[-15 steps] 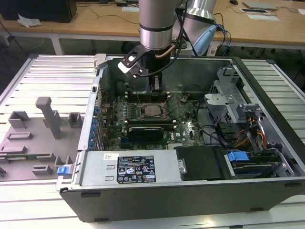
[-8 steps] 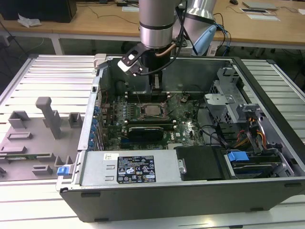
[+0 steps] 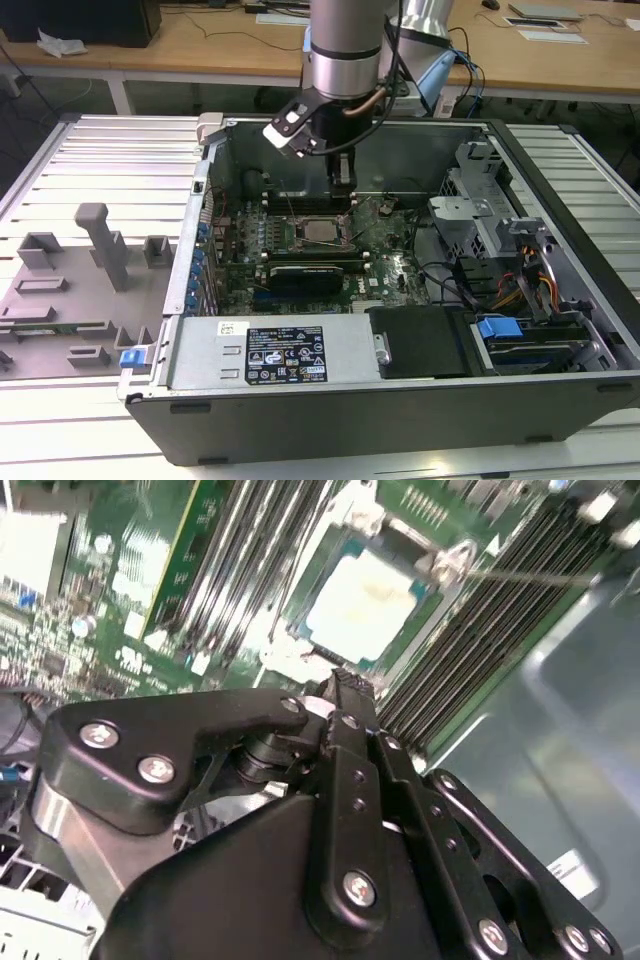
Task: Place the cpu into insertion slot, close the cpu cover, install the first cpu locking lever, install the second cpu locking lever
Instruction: 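Close the cpu cover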
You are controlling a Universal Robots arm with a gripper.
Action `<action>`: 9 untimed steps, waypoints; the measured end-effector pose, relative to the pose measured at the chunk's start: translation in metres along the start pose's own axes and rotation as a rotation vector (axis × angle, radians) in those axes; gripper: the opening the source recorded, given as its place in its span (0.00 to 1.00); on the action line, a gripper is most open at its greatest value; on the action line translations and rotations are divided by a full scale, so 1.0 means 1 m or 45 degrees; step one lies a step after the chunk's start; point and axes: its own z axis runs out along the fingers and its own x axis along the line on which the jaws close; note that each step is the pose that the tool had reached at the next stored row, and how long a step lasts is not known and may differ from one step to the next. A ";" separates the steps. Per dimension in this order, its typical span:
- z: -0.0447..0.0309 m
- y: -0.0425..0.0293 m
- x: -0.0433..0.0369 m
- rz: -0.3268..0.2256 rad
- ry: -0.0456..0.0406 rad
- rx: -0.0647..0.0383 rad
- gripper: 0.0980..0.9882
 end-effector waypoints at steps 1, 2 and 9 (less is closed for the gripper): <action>0.0001 0.0025 0.0000 0.000 0.000 0.000 0.01; 0.0002 0.0041 -0.0001 0.000 0.000 0.000 0.01; -0.0063 0.0060 0.0000 0.000 0.000 0.000 0.01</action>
